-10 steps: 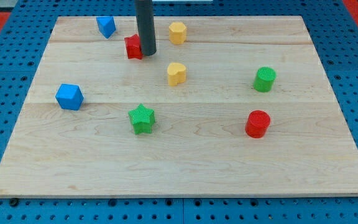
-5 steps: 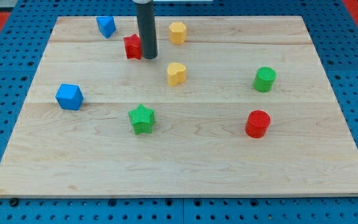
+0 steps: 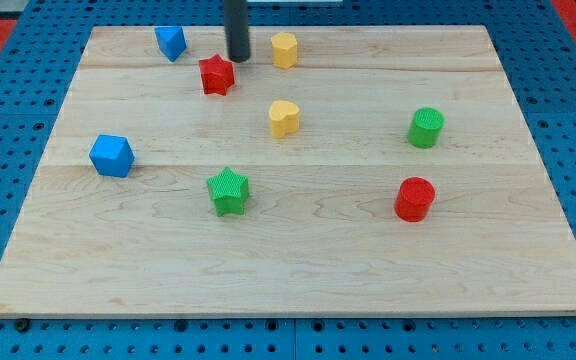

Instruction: Push the red star towards the blue cube

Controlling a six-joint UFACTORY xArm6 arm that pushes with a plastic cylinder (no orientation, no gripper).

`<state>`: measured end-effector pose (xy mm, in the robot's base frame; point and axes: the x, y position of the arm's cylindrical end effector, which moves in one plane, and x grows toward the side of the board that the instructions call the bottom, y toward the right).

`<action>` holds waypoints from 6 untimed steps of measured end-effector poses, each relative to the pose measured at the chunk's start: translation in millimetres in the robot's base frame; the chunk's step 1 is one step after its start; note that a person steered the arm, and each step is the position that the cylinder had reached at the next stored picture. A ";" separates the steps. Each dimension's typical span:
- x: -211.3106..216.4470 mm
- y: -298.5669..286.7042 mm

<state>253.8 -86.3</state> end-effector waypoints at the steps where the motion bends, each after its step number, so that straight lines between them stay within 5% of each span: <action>1: 17.5 -19.9; 2: 33.1 -24.3; 3: -11.0 -2.2; 6: 52.9 -8.0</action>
